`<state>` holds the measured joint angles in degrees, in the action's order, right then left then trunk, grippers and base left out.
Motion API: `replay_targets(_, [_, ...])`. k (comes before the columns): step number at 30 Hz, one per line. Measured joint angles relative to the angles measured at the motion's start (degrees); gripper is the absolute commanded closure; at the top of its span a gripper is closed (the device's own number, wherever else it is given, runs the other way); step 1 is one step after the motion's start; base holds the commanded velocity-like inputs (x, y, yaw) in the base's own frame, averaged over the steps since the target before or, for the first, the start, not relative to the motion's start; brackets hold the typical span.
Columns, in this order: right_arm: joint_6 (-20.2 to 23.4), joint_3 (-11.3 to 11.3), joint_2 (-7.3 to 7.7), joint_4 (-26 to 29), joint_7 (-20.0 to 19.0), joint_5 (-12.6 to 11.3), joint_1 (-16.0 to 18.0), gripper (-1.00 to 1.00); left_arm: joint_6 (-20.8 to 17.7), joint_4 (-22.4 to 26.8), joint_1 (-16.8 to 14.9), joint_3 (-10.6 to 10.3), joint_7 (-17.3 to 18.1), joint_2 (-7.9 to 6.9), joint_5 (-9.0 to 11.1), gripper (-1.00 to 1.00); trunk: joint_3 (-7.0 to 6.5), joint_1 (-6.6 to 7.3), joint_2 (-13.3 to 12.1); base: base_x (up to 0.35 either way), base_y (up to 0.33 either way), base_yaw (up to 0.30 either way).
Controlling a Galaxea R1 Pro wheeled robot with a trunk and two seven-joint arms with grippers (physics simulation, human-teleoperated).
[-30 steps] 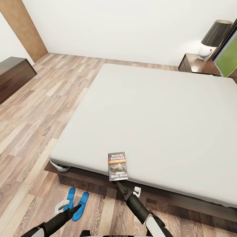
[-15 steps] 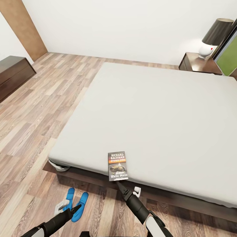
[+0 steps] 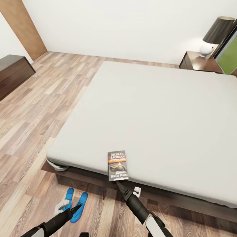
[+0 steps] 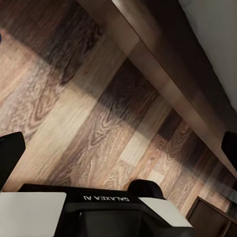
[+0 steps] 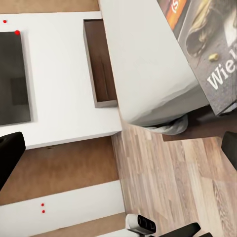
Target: In the bedroom, move the book from the bed onto either nightstand, and place the two sandals side by side next to the bed.
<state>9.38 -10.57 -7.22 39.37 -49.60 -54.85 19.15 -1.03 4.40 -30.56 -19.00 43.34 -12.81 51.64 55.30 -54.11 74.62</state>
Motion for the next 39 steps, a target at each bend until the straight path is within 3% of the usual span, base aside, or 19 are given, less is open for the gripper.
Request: replay_targets(39, [0.0,0.0,0.00,0.0,0.0,0.0,0.0,-1.00,0.0,0.0,0.0,0.0,0.0,0.00,0.0,-1.00,7.00,-8.57,15.6,0.000,0.000,0.000])
